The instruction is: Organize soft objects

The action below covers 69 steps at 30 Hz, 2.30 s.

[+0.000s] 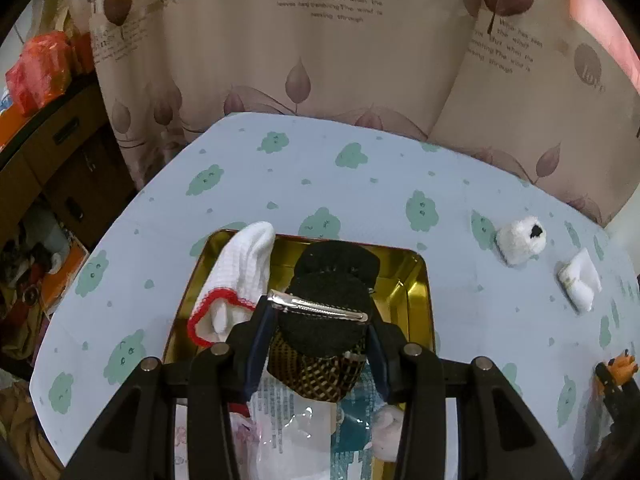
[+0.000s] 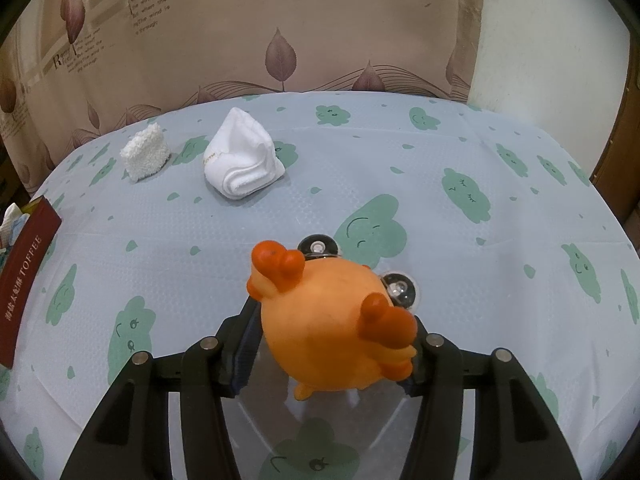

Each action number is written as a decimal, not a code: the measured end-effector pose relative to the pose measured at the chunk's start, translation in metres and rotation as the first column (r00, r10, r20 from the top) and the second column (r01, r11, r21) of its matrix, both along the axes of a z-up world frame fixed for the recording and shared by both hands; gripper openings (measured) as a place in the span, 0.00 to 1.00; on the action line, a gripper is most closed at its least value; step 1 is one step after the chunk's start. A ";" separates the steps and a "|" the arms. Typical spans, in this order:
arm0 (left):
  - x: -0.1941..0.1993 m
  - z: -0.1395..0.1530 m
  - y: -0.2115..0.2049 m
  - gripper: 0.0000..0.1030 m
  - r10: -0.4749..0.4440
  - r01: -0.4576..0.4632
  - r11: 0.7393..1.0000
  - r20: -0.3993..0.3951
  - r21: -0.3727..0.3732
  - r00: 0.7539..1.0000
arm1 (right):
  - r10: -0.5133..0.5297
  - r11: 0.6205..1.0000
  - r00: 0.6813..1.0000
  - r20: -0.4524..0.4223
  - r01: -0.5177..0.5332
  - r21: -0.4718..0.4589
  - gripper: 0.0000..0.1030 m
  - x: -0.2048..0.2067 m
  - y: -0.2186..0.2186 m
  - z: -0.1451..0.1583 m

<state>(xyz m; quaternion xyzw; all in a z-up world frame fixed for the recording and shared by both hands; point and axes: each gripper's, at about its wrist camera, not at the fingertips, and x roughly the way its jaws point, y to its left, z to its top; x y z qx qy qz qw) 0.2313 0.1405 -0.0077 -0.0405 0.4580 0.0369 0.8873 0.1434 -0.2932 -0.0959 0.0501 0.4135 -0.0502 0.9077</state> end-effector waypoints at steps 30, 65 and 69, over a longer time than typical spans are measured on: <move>-0.052 0.014 0.003 0.62 -0.040 0.035 0.995 0.043 0.098 0.998 | 0.003 1.000 1.000 -0.005 -0.003 -0.009 0.58 0.001 0.004 -0.001; -0.123 0.009 0.097 0.62 0.094 -0.113 0.988 0.174 0.101 0.980 | -0.023 0.996 1.000 -0.007 0.023 -0.086 0.38 -0.006 0.008 0.008; -0.122 0.004 0.101 0.62 0.106 -0.124 0.987 0.161 0.103 0.981 | -0.023 0.993 1.000 0.005 0.023 -0.113 0.38 -0.006 0.017 0.015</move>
